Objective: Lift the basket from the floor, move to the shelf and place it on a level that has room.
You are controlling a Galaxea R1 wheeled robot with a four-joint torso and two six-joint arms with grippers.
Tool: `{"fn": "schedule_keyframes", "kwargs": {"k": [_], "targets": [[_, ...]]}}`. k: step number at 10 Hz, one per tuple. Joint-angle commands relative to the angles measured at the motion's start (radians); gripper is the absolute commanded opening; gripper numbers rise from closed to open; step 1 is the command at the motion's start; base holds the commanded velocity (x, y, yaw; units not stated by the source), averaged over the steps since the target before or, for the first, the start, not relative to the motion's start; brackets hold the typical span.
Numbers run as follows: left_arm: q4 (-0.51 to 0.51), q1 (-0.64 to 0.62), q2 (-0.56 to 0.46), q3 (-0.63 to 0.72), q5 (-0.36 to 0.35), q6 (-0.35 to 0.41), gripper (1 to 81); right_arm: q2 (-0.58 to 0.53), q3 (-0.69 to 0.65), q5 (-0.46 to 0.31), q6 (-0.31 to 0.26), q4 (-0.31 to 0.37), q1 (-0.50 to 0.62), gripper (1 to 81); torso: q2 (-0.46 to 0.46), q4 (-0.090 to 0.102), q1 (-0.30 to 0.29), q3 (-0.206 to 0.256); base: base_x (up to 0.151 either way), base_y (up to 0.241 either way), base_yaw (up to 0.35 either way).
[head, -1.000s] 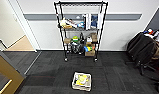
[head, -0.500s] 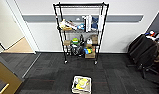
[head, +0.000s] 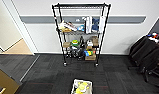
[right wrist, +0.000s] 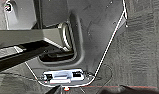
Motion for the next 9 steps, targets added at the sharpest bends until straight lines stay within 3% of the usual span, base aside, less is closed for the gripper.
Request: {"fn": "schedule_keyframes", "kwargs": {"k": [1, 9], "targets": [[-0.012, -0.008, -0.005, 0.0, 0.077, 0.006, 81.1, -0.006, 0.0, -0.071, 0.0, -0.004, 0.001, 81.1, 0.0, 0.0, 0.0, 0.0, 0.152, 0.0, 0.0], [-0.007, -0.009, -0.005, 0.0, 0.078, 0.006, 81.1, 0.014, -0.034, -0.073, 0.0, -0.004, 0.004, 81.1, 0.0, 0.0, 0.0, 0.0, 0.151, 0.0, 0.0]]}}
